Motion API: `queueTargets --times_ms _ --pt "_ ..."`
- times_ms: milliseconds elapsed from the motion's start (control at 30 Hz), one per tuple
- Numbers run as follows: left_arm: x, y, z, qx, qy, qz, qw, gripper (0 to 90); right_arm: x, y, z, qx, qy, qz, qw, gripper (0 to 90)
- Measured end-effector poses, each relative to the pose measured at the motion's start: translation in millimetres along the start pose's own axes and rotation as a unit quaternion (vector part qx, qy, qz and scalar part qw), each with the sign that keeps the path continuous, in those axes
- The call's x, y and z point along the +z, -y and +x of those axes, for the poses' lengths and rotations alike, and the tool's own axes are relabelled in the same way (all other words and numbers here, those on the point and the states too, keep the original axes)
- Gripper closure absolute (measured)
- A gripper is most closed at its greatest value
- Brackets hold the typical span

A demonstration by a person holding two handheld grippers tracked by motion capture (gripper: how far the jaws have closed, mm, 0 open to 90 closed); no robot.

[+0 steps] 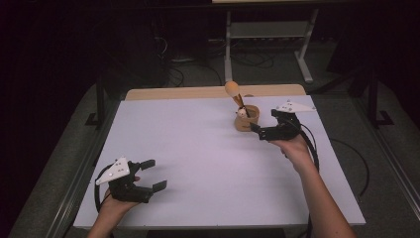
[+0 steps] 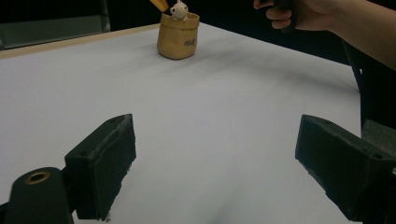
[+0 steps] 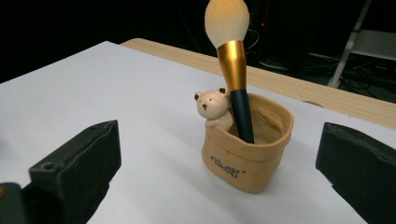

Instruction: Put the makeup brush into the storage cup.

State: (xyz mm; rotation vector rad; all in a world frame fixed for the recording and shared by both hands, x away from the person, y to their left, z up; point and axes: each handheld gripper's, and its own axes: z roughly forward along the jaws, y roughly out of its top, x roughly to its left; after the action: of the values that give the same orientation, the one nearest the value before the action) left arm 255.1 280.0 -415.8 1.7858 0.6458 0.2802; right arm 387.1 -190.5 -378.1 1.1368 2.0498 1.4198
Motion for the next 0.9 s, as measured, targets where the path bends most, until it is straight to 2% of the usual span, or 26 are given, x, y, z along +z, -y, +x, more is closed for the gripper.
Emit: queueTargets --times_ms 567,700,900 --pt "-1.2 -0.4 0.9 -0.016 -0.01 -0.003 0.9998 9.5 -17.2 17.0 11.3 -0.004 -0.007 0.013 0.9999 0.0" --pt "-1.9 -0.8 2.3 -0.014 -0.012 0.002 0.9998 9.5 -21.2 18.2 14.5 -0.002 -0.006 0.004 1.0 0.0" --pt "-1.3 -0.2 1.8 -0.013 -0.012 0.004 0.9998 9.5 -27.9 25.1 16.3 -0.004 -0.009 0.006 0.9999 0.0"
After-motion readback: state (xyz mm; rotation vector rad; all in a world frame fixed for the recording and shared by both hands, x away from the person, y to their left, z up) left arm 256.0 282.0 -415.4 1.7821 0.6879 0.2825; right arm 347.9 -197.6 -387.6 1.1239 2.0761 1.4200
